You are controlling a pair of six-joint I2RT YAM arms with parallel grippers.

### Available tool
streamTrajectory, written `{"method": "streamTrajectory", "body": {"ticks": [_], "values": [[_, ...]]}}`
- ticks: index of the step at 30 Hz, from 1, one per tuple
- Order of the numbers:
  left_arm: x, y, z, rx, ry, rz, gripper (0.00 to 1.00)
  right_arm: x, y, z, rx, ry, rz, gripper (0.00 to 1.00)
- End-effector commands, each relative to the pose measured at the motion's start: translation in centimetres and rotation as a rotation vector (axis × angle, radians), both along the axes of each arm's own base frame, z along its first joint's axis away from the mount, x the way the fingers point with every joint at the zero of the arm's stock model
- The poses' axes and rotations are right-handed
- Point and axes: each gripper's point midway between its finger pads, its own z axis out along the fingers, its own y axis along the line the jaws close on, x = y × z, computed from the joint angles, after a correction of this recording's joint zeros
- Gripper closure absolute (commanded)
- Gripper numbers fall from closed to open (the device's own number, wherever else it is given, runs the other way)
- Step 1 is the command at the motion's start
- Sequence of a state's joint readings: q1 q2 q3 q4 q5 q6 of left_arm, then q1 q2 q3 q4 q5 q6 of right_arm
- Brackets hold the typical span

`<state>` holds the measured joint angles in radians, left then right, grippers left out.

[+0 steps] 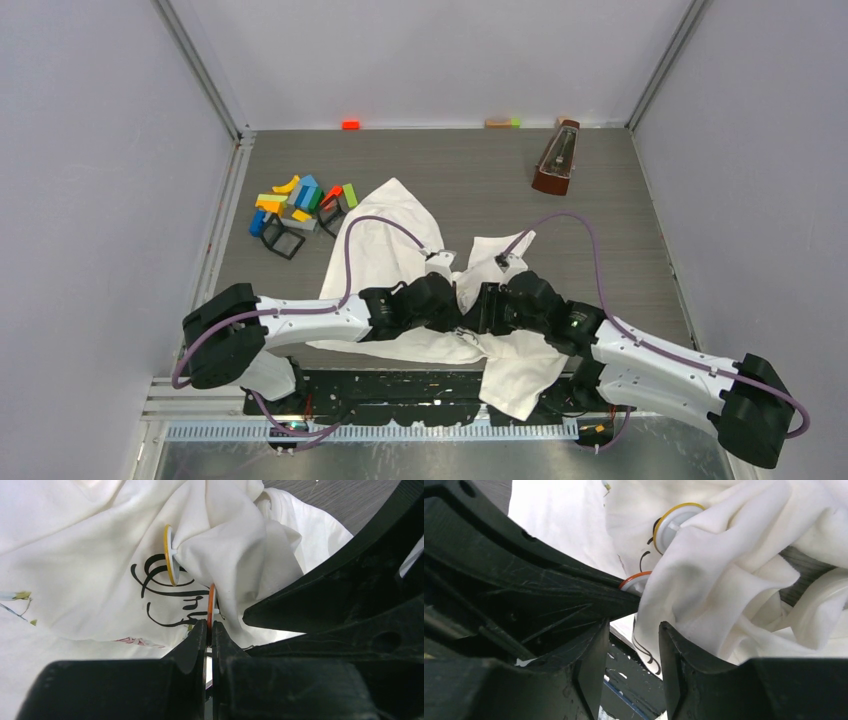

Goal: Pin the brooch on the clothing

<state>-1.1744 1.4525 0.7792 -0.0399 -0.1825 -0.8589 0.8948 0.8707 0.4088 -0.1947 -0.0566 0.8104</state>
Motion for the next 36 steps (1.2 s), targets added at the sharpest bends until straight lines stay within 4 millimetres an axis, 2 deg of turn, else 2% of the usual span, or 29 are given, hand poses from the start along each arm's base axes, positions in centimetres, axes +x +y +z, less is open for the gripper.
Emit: {"method": "streamTrajectory", "body": {"ticks": [1, 6, 14, 20, 22, 31, 36], "values": [[0.4, -1.1, 2.2, -0.086, -0.032, 0.007, 1.0, -0.3, 0.1, 1.3, 0.037, -0.041, 0.026, 0.54], [0.4, -1.2, 2.3, -0.087, -0.031, 0.005, 1.0, -0.4, 0.2, 0.9, 0.031, -0.034, 0.034, 0.58], [0.3, -1.3, 2.5, -0.101, -0.034, -0.002, 1.0, -0.2, 0.6, -0.2, 0.005, -0.025, 0.046, 0.7], [-0.2, -2.0, 2.9, -0.151, -0.052, -0.058, 1.0, 0.1, 1.0, -0.5, -0.002, -0.03, 0.052, 0.94], [-0.3, -2.1, 3.1, -0.161, -0.057, -0.068, 1.0, 0.0, 1.1, -0.7, -0.002, -0.025, 0.056, 0.99], [-1.0, -2.9, 3.9, -0.231, -0.082, -0.134, 1.0, -0.4, 1.1, -1.8, -0.007, 0.003, 0.063, 0.99], [-1.2, -2.6, 4.4, -0.26, -0.098, -0.141, 1.0, -0.5, 1.2, -2.5, -0.014, 0.019, 0.068, 0.99]]}}
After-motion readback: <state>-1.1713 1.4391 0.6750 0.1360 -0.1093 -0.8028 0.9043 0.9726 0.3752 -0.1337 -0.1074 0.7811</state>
